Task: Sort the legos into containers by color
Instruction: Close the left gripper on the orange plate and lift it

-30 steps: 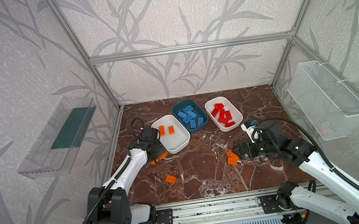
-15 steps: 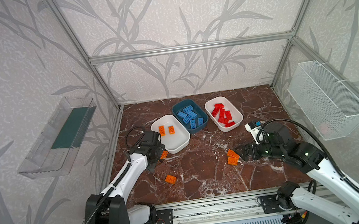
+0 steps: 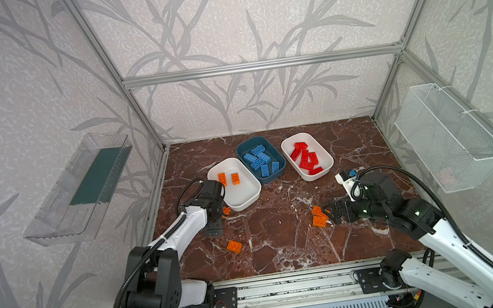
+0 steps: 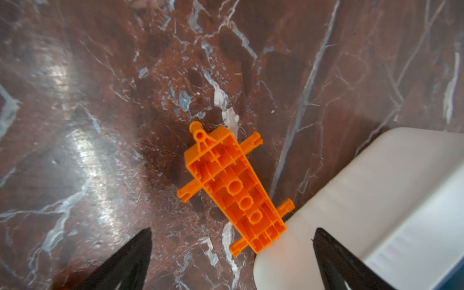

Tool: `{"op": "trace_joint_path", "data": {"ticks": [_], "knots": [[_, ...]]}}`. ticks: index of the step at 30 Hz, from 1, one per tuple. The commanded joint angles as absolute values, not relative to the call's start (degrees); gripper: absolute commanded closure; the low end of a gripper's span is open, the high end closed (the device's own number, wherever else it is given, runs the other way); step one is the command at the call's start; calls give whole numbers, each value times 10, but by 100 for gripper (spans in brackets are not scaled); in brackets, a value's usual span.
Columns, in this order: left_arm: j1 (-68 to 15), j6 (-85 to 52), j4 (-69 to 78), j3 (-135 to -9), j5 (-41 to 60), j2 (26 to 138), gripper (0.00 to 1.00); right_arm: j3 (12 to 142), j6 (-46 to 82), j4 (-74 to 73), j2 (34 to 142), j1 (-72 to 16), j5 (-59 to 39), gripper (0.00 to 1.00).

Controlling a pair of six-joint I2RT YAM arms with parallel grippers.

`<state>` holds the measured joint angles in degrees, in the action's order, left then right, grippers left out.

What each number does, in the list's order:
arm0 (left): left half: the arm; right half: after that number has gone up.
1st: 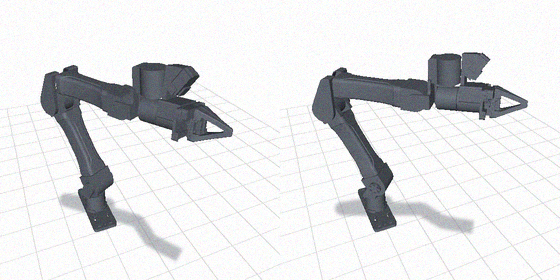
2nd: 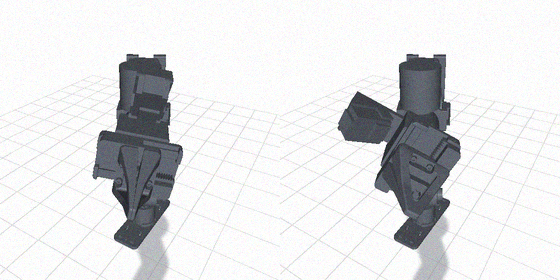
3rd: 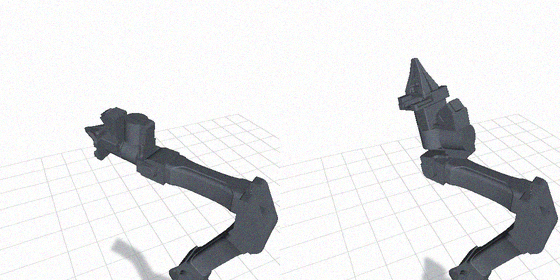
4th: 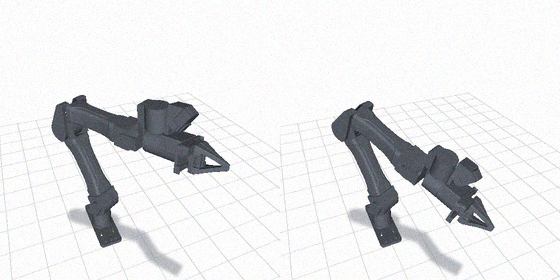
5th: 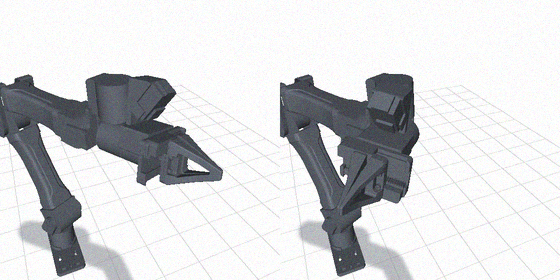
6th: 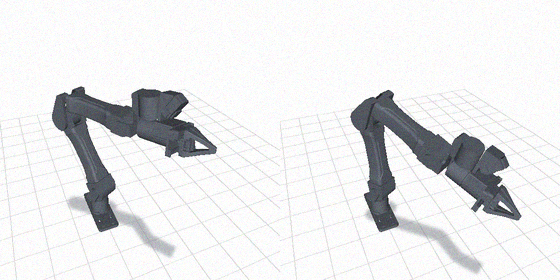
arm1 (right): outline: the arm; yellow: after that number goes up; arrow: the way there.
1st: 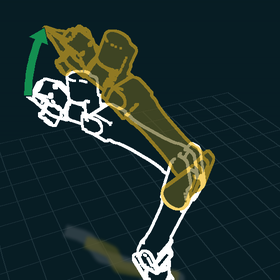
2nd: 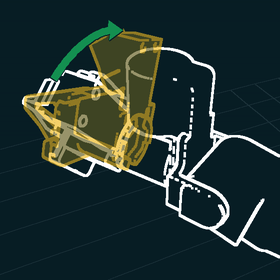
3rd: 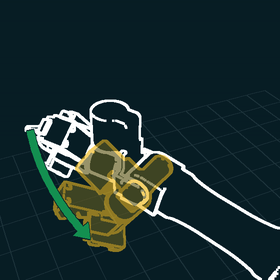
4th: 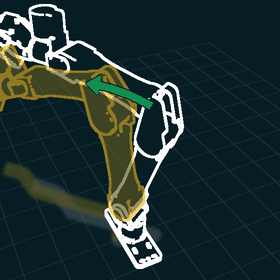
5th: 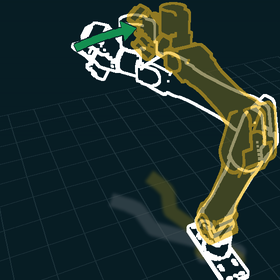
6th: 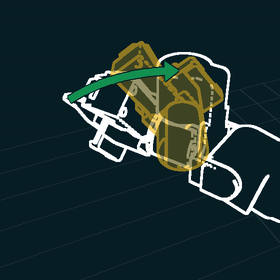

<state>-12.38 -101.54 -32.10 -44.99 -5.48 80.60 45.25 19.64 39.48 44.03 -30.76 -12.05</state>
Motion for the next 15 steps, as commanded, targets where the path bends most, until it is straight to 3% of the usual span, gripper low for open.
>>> {"op": "trace_joint_path", "data": {"ticks": [1,15], "knots": [[-127,-1085,-318,-479,-45,833,1,445,186,380,442,-308,-126,1],[-119,-1114,-329,-514,-54,904,9,436,182,373,451,-285,-142,1]]}}
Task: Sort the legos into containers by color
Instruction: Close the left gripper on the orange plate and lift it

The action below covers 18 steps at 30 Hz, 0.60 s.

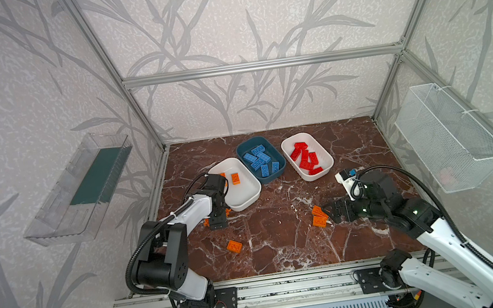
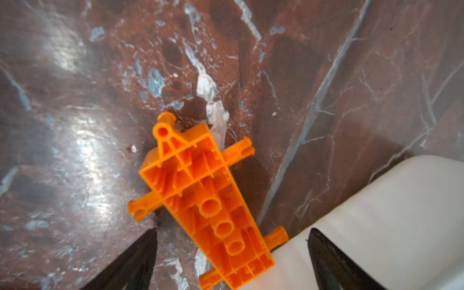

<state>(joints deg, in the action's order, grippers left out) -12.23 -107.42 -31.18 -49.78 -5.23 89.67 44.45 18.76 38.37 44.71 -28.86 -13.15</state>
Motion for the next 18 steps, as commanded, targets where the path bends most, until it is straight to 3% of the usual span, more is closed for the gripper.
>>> {"op": "trace_joint_path", "data": {"ticks": [1,13,16,18], "knots": [[-117,-1117,-332,-513,-56,904,10,435,182,371,452,-283,-144,1],[-99,-1125,-315,-484,-36,926,17,434,182,363,465,-269,-161,1],[-94,-1116,-315,-483,-30,933,37,435,183,365,465,-267,-160,1],[-91,-1109,-319,-486,-25,935,45,436,184,365,465,-267,-159,1]]}}
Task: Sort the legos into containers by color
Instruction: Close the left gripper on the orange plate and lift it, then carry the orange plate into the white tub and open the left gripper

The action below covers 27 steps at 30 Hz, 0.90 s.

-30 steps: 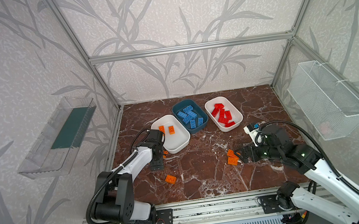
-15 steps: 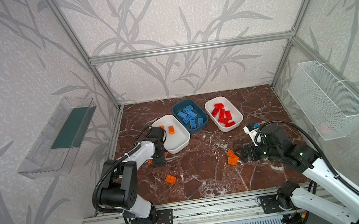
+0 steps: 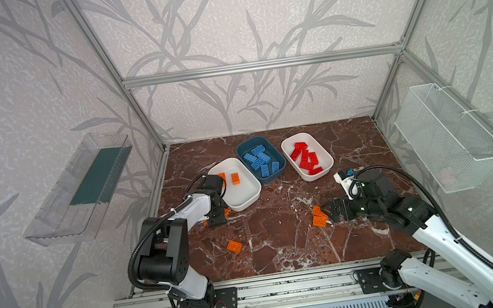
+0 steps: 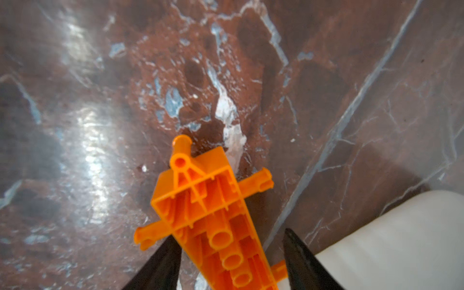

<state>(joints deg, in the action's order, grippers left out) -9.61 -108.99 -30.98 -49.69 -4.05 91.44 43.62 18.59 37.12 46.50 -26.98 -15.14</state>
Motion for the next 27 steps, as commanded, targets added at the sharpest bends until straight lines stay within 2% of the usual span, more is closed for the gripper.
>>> {"op": "trace_joint_path", "data": {"ticks": [1,9,20,27], "knots": [[-90,-1106,-321,-487,-23,936,48,437,184,366,465,-267,-159,1],[-86,-1037,-396,-511,-52,906,67,444,187,365,470,-266,-160,1],[-47,-828,-453,-563,-42,825,80,452,200,357,470,-266,-172,1],[-69,-709,-501,-709,2,866,83,457,204,354,471,-266,-172,1]]}}
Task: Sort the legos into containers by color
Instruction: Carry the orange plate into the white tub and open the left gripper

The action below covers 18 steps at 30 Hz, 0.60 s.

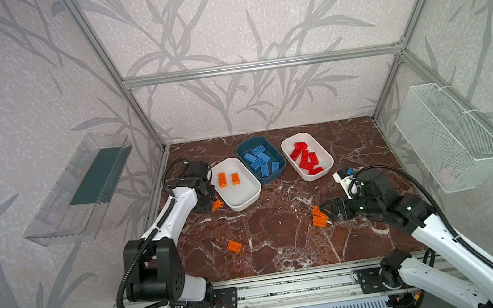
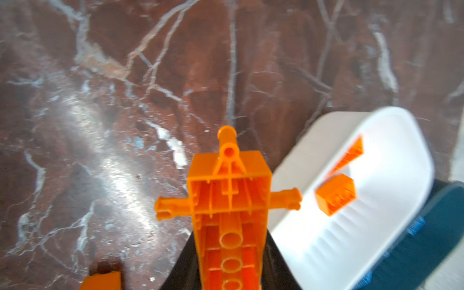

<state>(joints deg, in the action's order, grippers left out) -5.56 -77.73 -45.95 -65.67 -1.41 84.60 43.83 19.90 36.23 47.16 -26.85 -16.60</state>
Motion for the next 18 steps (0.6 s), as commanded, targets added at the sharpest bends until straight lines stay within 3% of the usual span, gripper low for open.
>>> {"op": "trace_joint_path", "data": {"ticks": [1,12,14,18], "knots": [[-79,-698,-512,-737,0,881,83,458,205,354,471,-266,-171,1],[-135,-643,-529,-883,28,1038,81,466,210,362,484,-266,-150,1],[-139,-639,-528,-890,33,1057,77,465,212,363,486,-266,-146,1],[-141,-622,-528,-908,45,1092,60,465,213,366,489,-266,-138,1]]}}
